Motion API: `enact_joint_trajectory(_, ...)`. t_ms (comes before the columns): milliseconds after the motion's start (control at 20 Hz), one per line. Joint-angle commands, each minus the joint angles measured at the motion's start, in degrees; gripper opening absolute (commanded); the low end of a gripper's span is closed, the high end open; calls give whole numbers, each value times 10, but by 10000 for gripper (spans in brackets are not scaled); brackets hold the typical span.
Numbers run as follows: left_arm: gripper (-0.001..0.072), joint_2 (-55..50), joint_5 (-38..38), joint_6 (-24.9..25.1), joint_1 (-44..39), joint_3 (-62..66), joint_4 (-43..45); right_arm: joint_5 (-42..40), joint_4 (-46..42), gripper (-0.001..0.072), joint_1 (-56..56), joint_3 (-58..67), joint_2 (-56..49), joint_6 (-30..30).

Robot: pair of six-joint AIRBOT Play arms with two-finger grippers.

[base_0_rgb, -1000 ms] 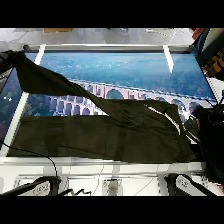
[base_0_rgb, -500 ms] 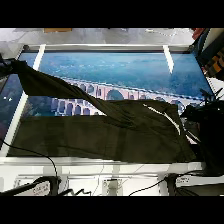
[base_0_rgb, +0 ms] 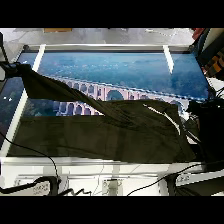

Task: Fold the clothes and pants, and hang the long-sleeved shirts on hangers.

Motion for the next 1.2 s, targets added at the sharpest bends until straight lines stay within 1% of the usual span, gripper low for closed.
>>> enact_joint_trajectory(0,21,-3,12,0,0,0,0,108,80,119,-39,9,-40,-54)
enact_joint_trajectory(50,21,-3,12,0,0,0,0,159,102,126,-49,9,-61,-70)
enact_joint_trajectory(100,21,-3,12,0,0,0,0,198,120,237,-56,9,-80,-71)
enact_joint_trajectory(150,21,-3,12,0,0,0,0,207,129,416,-58,9,-91,-74)
enact_joint_trajectory(200,21,-3,12,0,0,0,0,196,129,460,-57,9,-97,-78)
enact_joint_trajectory(300,21,-3,12,0,0,0,0,159,130,465,-50,9,-96,-119)
enact_joint_trajectory(400,21,-3,12,0,0,0,0,123,128,501,-42,9,-96,-164)
enact_joint_trajectory(500,21,-3,12,0,0,0,0,92,110,501,-31,9,-97,-169)
enact_joint_trajectory(550,21,-3,12,0,0,0,0,91,96,501,-25,9,-97,-169)
enact_joint_trajectory(650,21,-3,12,0,0,0,0,103,75,500,-9,9,-97,-173)
enact_joint_trajectory(800,21,-3,12,0,0,0,0,139,100,495,16,9,-98,-206)
enact_joint_trajectory(900,21,-3,12,0,0,0,0,160,113,484,30,9,-99,-215)
enact_joint_trajectory(1000,21,-3,12,0,0,0,0,181,125,455,36,9,-101,-226)
enact_joint_trajectory(1050,21,-3,12,0,0,0,0,195,132,416,36,9,-102,-226)
enact_joint_trajectory(1100,21,-3,12,0,0,0,0,203,136,355,36,9,-102,-226)
enact_joint_trajectory(1150,21,-3,12,0,0,0,0,205,136,342,35,9,-102,-225)
